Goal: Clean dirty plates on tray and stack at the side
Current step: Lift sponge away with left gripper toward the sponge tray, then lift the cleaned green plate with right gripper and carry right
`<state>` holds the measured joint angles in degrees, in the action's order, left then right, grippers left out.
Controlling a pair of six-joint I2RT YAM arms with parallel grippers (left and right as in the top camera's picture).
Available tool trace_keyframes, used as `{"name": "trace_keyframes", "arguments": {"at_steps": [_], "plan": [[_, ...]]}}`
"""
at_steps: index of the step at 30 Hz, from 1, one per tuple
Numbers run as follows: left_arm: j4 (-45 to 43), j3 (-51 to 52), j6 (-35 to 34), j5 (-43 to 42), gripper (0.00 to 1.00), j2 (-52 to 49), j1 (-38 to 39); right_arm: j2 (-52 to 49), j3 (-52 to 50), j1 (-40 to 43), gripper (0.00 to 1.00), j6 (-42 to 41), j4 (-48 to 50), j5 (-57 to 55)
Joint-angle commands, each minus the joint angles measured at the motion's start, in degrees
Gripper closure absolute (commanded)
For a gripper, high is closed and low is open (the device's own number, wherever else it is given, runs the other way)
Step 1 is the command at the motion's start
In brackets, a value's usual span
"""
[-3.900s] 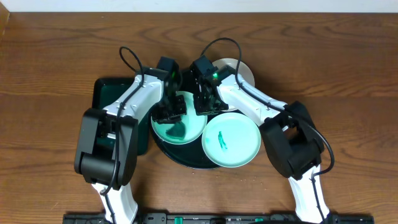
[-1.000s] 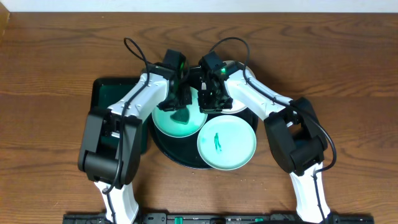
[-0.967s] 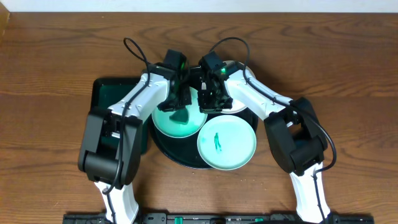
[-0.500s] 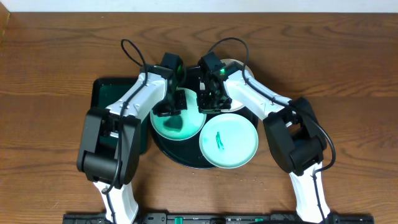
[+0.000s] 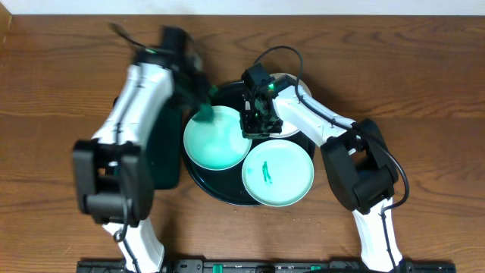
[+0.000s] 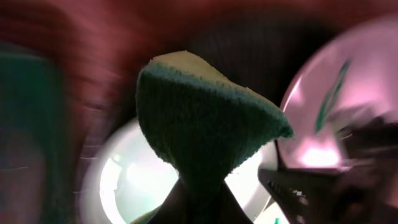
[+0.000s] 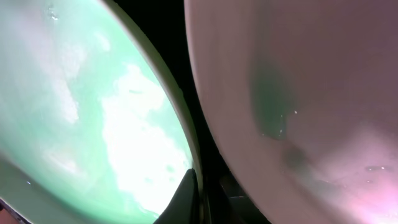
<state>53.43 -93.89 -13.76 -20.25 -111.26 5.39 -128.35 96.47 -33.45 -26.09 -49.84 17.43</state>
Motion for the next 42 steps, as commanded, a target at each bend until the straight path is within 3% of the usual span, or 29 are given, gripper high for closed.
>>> {"name": "trace_keyframes", "arguments": {"at_steps": [1,7,14,29,38,42], "plan": [[3.6,-4.7,1.0,-0.5,0.93,5.8,-5.9,-1.8,-0.9,-0.7,0.99,2.6,0.6,-0.7],[9.5,-4.7,1.0,4.7,0.93,8.0,-13.9,1.2,0.7,-1.4,0.99,4.3,2.8,-3.1],[11.3,-4.6,1.0,4.7,0.93,7.9,-18.9,8.3,1.4,-4.7,0.99,7.3,2.7,-19.9],[10.8,-4.6,1.1,4.7,0.93,7.9,-18.7,17.5,1.4,-20.4,0.99,11.8,2.3,-74.2],[10.2,-4.6,1.1,4.7,0.93,7.9,-18.7,17.5,1.4,-26.2,0.99,14.0,2.6,-86.5],[10.1,-4.6,1.1,4.7,0.93,7.9,-18.7,17.5,1.4,-26.4,0.99,14.4,1.9,-84.9]]}}
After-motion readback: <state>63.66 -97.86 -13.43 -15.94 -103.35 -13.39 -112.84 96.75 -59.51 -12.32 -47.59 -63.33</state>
